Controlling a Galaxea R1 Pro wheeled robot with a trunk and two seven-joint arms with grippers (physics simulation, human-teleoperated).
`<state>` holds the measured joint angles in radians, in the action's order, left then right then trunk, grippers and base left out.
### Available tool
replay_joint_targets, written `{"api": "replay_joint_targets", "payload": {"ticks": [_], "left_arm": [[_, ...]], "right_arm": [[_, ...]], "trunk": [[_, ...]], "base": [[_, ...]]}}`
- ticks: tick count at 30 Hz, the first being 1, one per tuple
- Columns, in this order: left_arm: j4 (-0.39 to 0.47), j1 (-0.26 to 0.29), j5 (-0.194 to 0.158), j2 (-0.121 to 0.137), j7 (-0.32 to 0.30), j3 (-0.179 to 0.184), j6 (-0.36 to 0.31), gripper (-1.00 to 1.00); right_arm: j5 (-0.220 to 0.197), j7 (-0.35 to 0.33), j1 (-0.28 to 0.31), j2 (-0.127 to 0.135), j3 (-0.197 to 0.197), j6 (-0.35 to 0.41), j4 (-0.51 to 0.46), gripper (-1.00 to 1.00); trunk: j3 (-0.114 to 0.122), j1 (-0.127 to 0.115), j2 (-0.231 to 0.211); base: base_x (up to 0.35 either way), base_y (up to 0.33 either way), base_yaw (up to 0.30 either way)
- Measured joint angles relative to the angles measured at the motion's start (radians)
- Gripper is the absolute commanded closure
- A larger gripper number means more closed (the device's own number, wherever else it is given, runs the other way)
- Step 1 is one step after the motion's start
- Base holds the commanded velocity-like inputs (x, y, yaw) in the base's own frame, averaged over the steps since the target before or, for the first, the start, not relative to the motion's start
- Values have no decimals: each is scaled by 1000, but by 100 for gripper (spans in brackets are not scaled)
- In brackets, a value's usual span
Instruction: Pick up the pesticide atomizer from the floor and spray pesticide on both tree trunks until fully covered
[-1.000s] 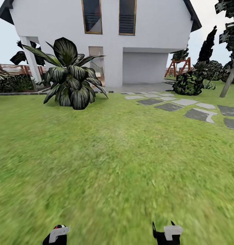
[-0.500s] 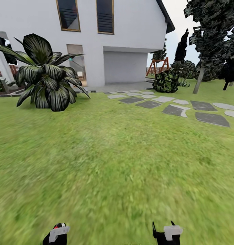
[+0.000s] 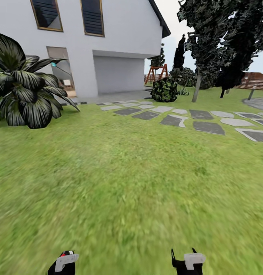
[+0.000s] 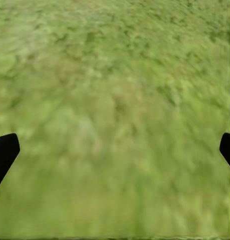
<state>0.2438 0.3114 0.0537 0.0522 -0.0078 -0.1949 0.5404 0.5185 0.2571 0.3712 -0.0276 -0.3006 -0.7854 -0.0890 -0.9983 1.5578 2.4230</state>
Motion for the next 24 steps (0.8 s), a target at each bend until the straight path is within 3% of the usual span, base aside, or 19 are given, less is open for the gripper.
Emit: {"api": "replay_joint_targets", "payload": {"ticks": [24], "left_arm": [[0, 0, 0, 0, 0, 0, 1, 100]], "right_arm": [[0, -1, 0, 0, 0, 0, 0, -100]], "trunk": [[-19, 0, 0]], "base": [[0, -19, -277]]}}
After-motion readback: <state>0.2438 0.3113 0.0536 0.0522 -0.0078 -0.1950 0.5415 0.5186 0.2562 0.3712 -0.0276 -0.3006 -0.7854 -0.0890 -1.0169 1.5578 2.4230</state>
